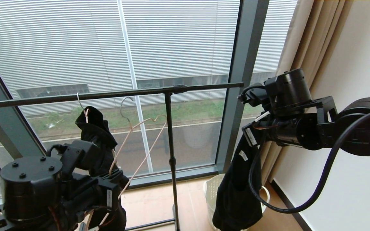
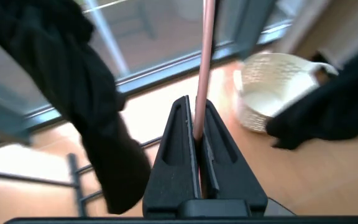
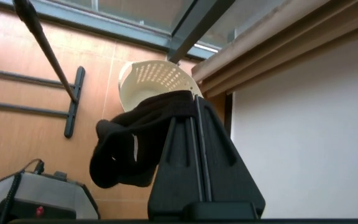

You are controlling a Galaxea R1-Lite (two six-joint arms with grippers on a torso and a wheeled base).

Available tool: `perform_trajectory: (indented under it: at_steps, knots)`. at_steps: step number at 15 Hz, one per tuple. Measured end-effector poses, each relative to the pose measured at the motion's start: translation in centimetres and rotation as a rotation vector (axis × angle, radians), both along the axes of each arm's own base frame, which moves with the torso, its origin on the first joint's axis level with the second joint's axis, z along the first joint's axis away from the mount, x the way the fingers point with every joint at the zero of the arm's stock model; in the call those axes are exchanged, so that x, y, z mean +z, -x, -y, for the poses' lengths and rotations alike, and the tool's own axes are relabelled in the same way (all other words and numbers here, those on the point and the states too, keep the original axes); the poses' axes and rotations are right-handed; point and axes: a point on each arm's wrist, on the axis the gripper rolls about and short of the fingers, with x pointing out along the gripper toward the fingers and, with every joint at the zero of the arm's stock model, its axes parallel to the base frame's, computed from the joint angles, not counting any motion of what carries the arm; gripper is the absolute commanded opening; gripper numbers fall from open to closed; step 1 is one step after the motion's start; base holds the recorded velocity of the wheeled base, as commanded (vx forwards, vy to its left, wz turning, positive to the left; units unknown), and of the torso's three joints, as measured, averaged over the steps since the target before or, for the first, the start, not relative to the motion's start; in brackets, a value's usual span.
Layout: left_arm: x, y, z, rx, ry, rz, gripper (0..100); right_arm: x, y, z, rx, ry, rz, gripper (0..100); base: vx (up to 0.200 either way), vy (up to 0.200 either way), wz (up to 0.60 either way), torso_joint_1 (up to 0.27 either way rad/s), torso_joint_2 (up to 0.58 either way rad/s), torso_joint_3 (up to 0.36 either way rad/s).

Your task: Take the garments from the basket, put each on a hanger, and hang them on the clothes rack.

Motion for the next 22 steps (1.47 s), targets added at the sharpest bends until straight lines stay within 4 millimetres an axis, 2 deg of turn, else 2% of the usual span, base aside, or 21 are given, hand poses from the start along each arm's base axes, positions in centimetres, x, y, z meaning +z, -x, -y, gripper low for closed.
perform_trajectory:
  at_steps: [3,6,9,12,22]
  knots:
    - [-1.0,1.7,-0.8,-0.127,0.063,0.01,0,-0.2,0.0,-0.5,-0.023,0.015,0.026,0,0.0,0.0,0.0,0.0,0.0,0.0]
    - [-2.1,2.8,-1.3,-0.205,0.022,-0.013,0,-0.7,-0.4,-0.8,-0.023,0.012,0.034,0,0.0,0.0,0.0,0.0,0.0,0.0]
    - [-2.4,3.3,-1.0,-0.255,0.035,-0.003,0,-1.2,-1.0,-1.2,-0.022,0.006,0.041,0,0.0,0.0,0.0,0.0,0.0,0.0]
    - [-2.7,3.7,-0.4,-0.39,0.079,-0.007,0,-1.7,-1.9,-1.8,-0.023,-0.017,0.077,0,0.0,0.0,0.0,0.0,0.0,0.0]
    - [-3.3,4.0,0.9,-0.485,0.085,-0.026,0,-2.7,-2.5,-3.2,-0.016,-0.037,0.066,0,0.0,0.0,0.0,0.0,0.0,0.0]
